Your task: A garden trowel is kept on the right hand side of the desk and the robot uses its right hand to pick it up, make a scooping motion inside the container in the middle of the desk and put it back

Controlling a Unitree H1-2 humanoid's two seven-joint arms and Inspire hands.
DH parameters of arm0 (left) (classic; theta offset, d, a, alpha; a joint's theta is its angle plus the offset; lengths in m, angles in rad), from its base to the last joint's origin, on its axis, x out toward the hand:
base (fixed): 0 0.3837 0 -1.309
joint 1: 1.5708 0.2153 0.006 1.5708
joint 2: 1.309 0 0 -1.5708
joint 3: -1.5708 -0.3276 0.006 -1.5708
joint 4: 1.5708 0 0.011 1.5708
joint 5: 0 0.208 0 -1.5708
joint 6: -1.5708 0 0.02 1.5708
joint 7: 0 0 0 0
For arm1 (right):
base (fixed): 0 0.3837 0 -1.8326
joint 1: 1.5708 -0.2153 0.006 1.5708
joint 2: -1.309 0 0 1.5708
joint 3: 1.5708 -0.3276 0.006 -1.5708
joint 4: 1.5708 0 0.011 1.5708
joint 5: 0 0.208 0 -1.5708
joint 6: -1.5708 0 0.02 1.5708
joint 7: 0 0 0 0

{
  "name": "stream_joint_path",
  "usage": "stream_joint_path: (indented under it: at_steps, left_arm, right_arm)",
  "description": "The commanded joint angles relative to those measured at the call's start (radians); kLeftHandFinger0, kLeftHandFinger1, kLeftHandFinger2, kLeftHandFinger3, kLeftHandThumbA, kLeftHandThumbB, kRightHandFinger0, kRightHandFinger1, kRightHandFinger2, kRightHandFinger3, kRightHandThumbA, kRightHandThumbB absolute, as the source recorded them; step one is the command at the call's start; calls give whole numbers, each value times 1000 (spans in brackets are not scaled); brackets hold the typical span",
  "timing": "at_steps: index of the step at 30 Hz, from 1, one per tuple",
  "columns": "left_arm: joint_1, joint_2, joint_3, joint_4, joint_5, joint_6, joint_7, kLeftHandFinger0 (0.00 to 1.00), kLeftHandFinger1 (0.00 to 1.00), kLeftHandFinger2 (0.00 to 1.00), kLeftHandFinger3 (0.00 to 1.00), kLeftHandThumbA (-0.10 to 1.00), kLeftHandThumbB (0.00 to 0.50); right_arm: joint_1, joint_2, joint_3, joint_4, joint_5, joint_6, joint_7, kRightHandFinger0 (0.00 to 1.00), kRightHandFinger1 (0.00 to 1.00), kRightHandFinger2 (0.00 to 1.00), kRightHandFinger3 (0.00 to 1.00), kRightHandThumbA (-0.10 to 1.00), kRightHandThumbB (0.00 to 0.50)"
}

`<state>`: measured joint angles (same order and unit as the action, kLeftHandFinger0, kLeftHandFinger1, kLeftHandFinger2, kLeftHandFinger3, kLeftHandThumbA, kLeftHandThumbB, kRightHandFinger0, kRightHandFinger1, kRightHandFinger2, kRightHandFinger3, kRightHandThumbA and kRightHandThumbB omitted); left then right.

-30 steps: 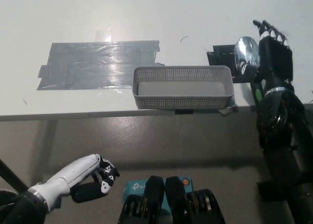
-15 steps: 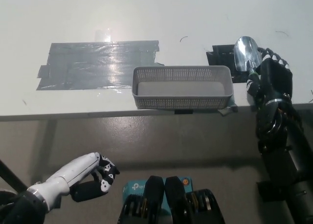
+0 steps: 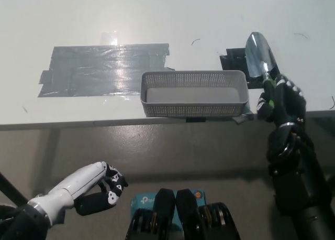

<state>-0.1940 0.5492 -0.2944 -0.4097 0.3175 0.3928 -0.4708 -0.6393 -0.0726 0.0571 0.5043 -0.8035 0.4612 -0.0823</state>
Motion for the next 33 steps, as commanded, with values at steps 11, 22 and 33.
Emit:
stream_joint_path:
  at_steps: [11, 22, 33]
  left_arm:
    - [-4, 35, 34, -51, -15, 33, -50, 474, 532, 649, 813, 659, 23]
    - [48, 36, 55, -81, -12, 15, -49, 427, 477, 578, 752, 658, 30]
    - [58, 44, 63, -101, -33, 19, -59, 342, 440, 576, 732, 568, 5]
  right_arm:
    - [-179, 23, -76, 219, -168, 9, 26, 1000, 1000, 1000, 1000, 579, 366]
    - [-506, -112, 75, 663, -291, 9, 446, 1000, 1000, 1000, 1000, 958, 327]
    - [-632, -127, 252, 831, -157, -70, 926, 689, 911, 1000, 1000, 118, 12]
